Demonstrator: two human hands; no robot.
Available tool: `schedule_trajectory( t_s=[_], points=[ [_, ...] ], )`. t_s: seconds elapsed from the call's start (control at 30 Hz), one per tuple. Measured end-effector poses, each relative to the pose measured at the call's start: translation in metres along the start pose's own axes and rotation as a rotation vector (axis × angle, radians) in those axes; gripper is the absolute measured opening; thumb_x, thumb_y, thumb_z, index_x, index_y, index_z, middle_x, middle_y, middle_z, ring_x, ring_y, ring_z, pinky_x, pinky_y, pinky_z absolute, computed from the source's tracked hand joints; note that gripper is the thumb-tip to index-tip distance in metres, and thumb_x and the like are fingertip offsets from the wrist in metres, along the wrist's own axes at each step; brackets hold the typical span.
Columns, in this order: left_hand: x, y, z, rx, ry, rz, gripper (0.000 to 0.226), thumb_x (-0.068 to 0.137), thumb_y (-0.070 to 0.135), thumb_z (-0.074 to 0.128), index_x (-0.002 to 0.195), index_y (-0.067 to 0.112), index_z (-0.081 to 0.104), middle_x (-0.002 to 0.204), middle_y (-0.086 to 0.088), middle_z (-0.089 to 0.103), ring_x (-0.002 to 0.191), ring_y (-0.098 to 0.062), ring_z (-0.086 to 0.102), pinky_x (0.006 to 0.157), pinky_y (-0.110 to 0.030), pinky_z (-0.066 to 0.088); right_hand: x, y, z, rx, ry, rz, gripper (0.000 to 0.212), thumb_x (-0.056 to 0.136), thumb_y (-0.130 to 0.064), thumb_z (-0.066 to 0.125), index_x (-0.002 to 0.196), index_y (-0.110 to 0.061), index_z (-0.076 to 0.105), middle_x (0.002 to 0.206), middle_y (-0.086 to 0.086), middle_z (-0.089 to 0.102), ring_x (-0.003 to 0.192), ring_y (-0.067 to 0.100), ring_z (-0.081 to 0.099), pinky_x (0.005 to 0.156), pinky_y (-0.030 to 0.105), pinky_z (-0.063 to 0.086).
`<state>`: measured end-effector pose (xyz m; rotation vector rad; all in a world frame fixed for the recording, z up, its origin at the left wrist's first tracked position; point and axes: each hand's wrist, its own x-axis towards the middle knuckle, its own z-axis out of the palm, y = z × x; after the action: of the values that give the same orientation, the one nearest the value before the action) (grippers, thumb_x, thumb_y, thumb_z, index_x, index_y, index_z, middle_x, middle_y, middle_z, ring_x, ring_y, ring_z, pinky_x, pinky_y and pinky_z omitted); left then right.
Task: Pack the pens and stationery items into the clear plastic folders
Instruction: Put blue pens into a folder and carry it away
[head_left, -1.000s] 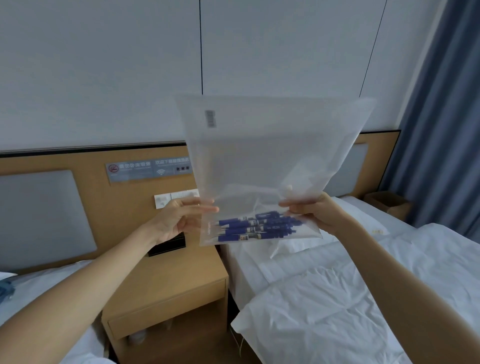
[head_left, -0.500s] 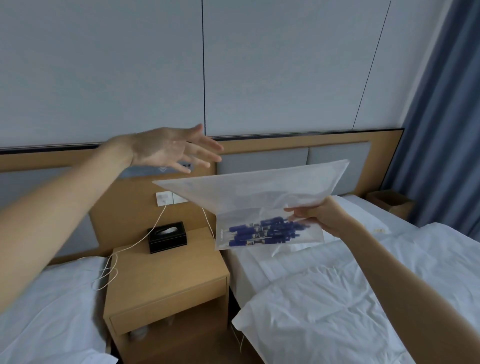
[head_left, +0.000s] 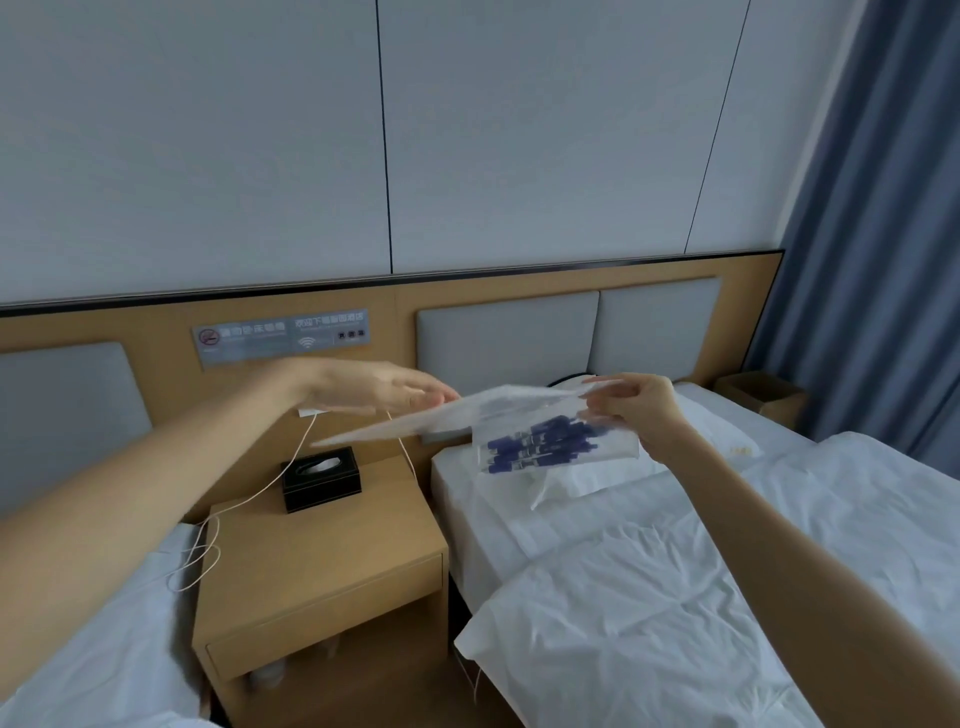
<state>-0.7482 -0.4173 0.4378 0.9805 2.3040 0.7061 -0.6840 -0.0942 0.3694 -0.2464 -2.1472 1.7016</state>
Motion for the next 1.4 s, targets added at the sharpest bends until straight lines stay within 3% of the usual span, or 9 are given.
schedule_trajectory(
  t_s=[0.1, 0.23, 0.4, 0.73, 0.93, 1.03, 1.1, 1.2, 1.4],
  points=[
    [0.013, -0.009, 0.02, 0.097, -0.062, -0.032, 0.064, 0.078, 0.064, 0.058, 0.136, 0.041, 0.043, 0.141, 0.013, 0.045, 0.124, 0.0, 0.043, 0.095, -0.011, 0.034, -0.001, 0.0, -0.001, 0.001, 0.06, 0.005, 0.01, 0.075, 0.012, 0.07, 0.083, 0.006, 0.071, 0.072, -0.003, 0.072, 0.056, 0.013, 0.068, 0.059, 0.019, 0.056],
    [0.03, -0.027, 0.043, 0.123, -0.106, -0.048, 0.087, 0.059, 0.084, 0.06, 0.135, 0.054, 0.031, 0.151, 0.015, 0.03, 0.138, -0.007, 0.03, 0.116, -0.037, 0.026, 0.001, 0.001, 0.002, -0.058, 0.146, 0.014, 0.015, 0.072, 0.013, 0.067, 0.085, 0.008, 0.071, 0.066, 0.002, 0.07, 0.059, 0.016, 0.065, 0.061, 0.023, 0.056],
    [0.044, -0.026, 0.073, 0.141, -0.015, 0.031, 0.096, 0.076, 0.057, 0.069, 0.148, 0.045, 0.006, 0.156, 0.014, 0.015, 0.14, -0.006, 0.02, 0.111, -0.023, 0.017, -0.001, -0.003, 0.007, -0.063, 0.149, 0.026, 0.013, 0.065, 0.004, 0.068, 0.076, -0.004, 0.072, 0.085, 0.026, 0.068, 0.067, 0.024, 0.058, 0.076, 0.045, 0.056],
    [0.064, -0.023, 0.099, 0.094, 0.482, 0.41, 0.059, 0.082, 0.033, 0.074, 0.132, 0.043, 0.044, 0.135, 0.028, 0.039, 0.121, 0.025, 0.026, 0.095, 0.004, 0.017, -0.021, -0.023, 0.024, 0.027, 0.15, -0.041, 0.006, 0.068, 0.002, 0.073, 0.073, 0.002, 0.069, 0.074, 0.013, 0.072, 0.052, 0.025, 0.061, 0.067, 0.053, 0.055],
    [0.078, -0.01, 0.089, 0.035, 0.772, 0.446, 0.015, 0.091, 0.022, 0.062, 0.094, 0.008, 0.062, 0.122, 0.007, 0.052, 0.116, -0.005, 0.048, 0.098, -0.013, 0.034, -0.033, -0.033, 0.036, -0.035, 0.168, -0.122, 0.016, 0.075, 0.0, 0.068, 0.064, -0.012, 0.071, 0.07, 0.015, 0.07, 0.061, 0.029, 0.064, 0.066, 0.038, 0.055],
    [0.078, 0.002, 0.076, -0.115, 0.724, 0.392, 0.023, 0.085, 0.025, 0.069, 0.1, 0.014, 0.055, 0.126, 0.007, 0.052, 0.114, -0.001, 0.046, 0.095, -0.016, 0.037, -0.039, -0.04, 0.037, 0.007, 0.157, -0.143, 0.019, 0.074, 0.004, 0.067, 0.063, -0.011, 0.069, 0.063, 0.008, 0.069, 0.052, 0.02, 0.062, 0.06, 0.034, 0.054],
    [0.076, 0.004, 0.066, -0.173, 0.595, 0.337, 0.054, 0.077, 0.027, 0.078, 0.12, 0.023, 0.046, 0.136, 0.014, 0.042, 0.124, 0.001, 0.036, 0.096, -0.016, 0.03, -0.043, -0.046, 0.037, 0.02, 0.147, -0.157, 0.025, 0.073, 0.009, 0.064, 0.069, -0.015, 0.071, 0.059, -0.003, 0.069, 0.046, 0.011, 0.061, 0.053, 0.023, 0.051],
    [0.078, 0.004, 0.058, 0.063, 0.393, 0.284, 0.093, 0.068, 0.027, 0.085, 0.142, 0.03, 0.029, 0.138, 0.02, 0.036, 0.126, 0.0, 0.035, 0.1, -0.017, 0.032, -0.043, -0.049, 0.039, 0.026, 0.155, -0.173, 0.031, 0.074, 0.01, 0.06, 0.072, -0.018, 0.073, 0.061, -0.009, 0.07, 0.051, 0.006, 0.06, 0.051, 0.018, 0.05],
    [0.083, 0.002, 0.058, 0.175, 0.346, 0.235, 0.084, 0.065, 0.054, 0.077, 0.134, 0.032, 0.033, 0.127, 0.011, 0.047, 0.115, -0.014, 0.05, 0.097, -0.036, 0.044, -0.042, -0.05, 0.037, 0.03, 0.144, -0.171, 0.027, 0.076, 0.008, 0.063, 0.071, -0.017, 0.074, 0.063, -0.009, 0.071, 0.057, 0.009, 0.061, 0.054, 0.021, 0.053]
  ],
)
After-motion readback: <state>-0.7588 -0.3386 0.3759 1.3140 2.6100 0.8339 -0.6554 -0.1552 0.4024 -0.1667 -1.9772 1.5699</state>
